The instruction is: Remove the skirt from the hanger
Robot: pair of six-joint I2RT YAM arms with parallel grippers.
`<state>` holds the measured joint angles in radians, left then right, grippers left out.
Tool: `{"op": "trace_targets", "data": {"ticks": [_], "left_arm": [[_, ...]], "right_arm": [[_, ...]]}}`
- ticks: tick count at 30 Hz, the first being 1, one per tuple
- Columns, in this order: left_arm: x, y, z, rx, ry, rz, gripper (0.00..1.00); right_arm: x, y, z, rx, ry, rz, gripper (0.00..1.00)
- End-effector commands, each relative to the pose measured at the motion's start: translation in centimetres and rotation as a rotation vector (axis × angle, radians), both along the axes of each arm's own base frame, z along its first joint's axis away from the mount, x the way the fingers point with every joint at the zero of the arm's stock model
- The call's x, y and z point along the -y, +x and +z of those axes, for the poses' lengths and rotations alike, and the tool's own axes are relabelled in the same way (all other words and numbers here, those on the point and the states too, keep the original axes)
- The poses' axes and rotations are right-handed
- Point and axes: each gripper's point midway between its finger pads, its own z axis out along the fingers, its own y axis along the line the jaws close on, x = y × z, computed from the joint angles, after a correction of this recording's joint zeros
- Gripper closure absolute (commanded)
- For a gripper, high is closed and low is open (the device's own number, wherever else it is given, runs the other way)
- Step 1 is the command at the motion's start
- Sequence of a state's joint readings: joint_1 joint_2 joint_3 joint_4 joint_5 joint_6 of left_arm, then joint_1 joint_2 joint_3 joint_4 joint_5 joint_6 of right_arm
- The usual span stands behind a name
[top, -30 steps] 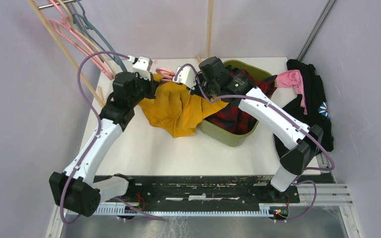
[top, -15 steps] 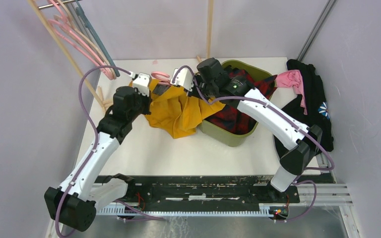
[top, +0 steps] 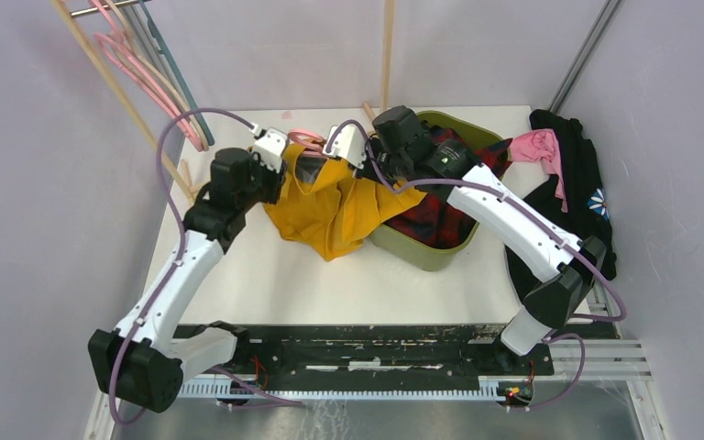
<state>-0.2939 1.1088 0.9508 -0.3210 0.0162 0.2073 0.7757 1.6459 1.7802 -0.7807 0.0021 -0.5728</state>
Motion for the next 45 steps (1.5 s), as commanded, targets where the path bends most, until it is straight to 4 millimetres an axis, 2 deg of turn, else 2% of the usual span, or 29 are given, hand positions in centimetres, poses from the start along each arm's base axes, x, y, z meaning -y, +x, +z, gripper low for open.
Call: {"op": "trace_targets", "data": {"ticks": [1, 4, 6, 10, 12, 20, 31, 35, 41, 45], "left_arm": [[1.0, -1.0, 10.1, 0.256, 0.041, -0.16, 0.48], [1.2, -3.6, 13.6, 0.357, 0.082, -0.255, 0.32], [1.2, -4.6, 14.8, 0.38, 0.109, -0.312, 0.3], [1.7, -5.1, 14.2, 0.303, 0.108, -0.417, 0.32], [2.8, -5.1, 14.2, 0.293, 0.066, -0.489, 0.33], [6.2, -2.7, 15.9, 0.378, -0.08, -0.664, 0.35], [8.3, -4.0, 17.7, 0.402, -0.211, -0.779, 0.35], [9.3, -4.1, 15.5, 0.337, -0.28, -0.829, 0.37], [9.6, -3.8, 12.0, 0.285, -0.318, -0.833, 0.39], [9.9, -3.0, 10.7, 0.279, -0.325, -0.832, 0.4]], "right_arm": [[1.1, 0.3, 4.2, 0.11, 0.07, -0.033, 0.99], [1.3, 0.2, 3.7, 0.108, 0.052, -0.032, 0.99], [1.4, 0.2, 3.6, 0.11, 0.051, -0.033, 0.99], [1.4, 0.1, 3.5, 0.108, 0.052, -0.029, 0.99], [1.5, 0.0, 3.6, 0.11, 0.049, -0.029, 0.99], [2.3, -0.4, 3.8, 0.124, 0.041, -0.033, 0.99], [2.3, -0.3, 3.9, 0.133, 0.042, -0.033, 0.99], [2.3, -0.3, 4.0, 0.137, 0.043, -0.032, 0.99], [2.2, -0.4, 4.4, 0.14, 0.05, -0.022, 0.99], [2.2, -0.6, 5.2, 0.149, 0.059, -0.013, 0.99]]}}
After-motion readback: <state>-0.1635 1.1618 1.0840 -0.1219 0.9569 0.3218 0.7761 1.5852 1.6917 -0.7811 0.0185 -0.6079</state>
